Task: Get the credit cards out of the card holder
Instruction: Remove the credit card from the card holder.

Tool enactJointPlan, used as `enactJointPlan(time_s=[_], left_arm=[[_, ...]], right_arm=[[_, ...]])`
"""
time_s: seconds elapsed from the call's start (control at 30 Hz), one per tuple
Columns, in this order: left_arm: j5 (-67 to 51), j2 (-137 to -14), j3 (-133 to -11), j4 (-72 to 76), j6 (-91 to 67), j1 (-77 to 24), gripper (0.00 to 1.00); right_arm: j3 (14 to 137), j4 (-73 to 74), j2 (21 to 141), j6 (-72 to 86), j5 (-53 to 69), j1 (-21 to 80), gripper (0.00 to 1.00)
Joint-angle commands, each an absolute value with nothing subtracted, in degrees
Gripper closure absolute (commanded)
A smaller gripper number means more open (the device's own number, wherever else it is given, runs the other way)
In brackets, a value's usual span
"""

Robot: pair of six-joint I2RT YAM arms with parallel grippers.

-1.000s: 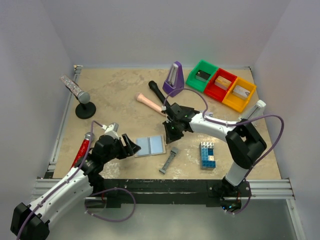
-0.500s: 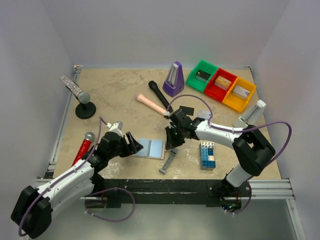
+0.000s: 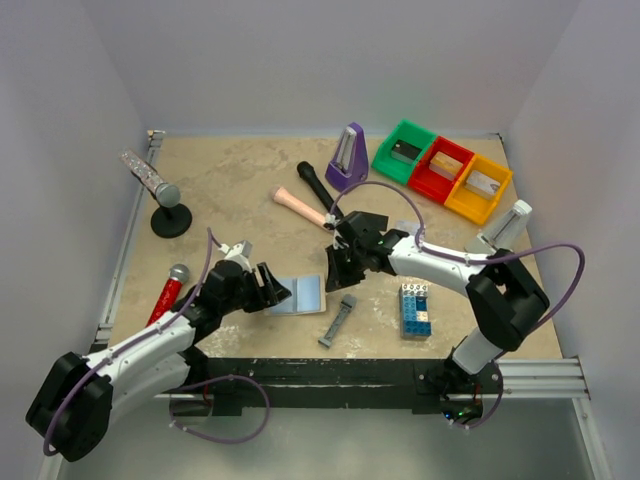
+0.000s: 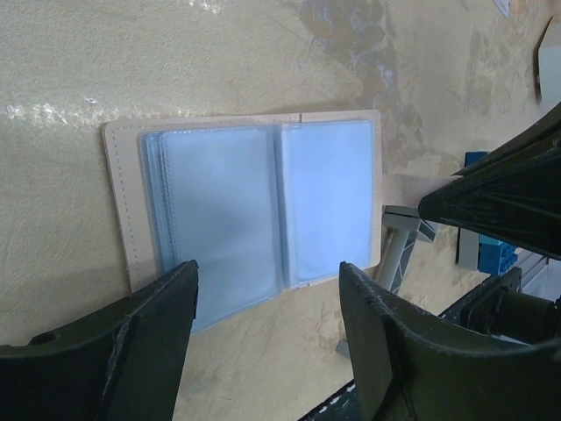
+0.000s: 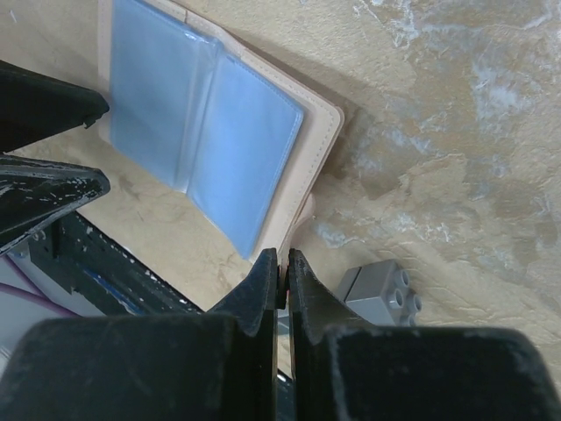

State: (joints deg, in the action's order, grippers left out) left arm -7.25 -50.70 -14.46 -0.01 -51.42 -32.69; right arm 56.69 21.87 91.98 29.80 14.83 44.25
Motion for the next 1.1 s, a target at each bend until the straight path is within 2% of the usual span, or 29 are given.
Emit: enactJointPlan(time_s=[0.0, 0.57, 1.07], left_arm=[[-7.39, -51.94, -17.05, 2.73, -50.27, -32.70, 0.31], [-3.60, -51.15, -16.96, -2.90, -49.83, -32.70, 0.31], [-8.79, -54.67, -16.08, 4.48, -49.83, -32.78, 0.31]], right_arm=[[59.15, 21.97, 92.81, 29.62, 16.35, 44.47, 1.00], [59.33, 22.06, 93.34, 29.36, 16.52, 44.38, 1.00], [59.50, 21.71, 94.04, 29.44, 17.67, 44.47, 1.00]])
